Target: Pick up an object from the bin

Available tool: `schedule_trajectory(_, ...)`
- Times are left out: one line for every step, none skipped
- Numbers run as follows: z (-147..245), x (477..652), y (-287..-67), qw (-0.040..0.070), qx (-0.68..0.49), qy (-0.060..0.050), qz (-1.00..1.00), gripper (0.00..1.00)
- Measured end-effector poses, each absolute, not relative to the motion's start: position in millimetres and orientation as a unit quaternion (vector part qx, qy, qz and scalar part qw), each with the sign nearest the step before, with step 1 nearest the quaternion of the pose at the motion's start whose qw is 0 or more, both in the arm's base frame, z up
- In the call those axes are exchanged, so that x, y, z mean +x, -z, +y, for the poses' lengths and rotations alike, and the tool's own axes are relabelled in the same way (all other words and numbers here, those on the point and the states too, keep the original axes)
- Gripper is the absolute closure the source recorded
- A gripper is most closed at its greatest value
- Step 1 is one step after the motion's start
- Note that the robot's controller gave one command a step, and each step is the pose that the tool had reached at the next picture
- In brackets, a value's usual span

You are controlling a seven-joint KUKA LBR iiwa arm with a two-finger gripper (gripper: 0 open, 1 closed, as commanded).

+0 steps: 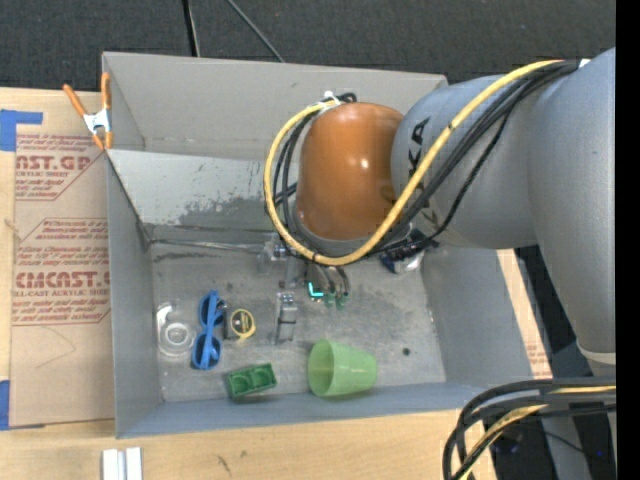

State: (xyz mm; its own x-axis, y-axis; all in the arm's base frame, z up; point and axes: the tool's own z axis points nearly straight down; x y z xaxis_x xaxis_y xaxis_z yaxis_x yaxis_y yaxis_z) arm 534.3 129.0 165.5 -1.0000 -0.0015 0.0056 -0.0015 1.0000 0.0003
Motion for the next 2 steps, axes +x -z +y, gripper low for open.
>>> schedule_trajectory(202.5, 527.3, -75.3, 0.003, 0.032, 0.001, -0.999, 0.00)
schedule_trajectory(198.7, 530.0, -79.7, 0.000, 0.029, 0.001, -1.000, 1.00)
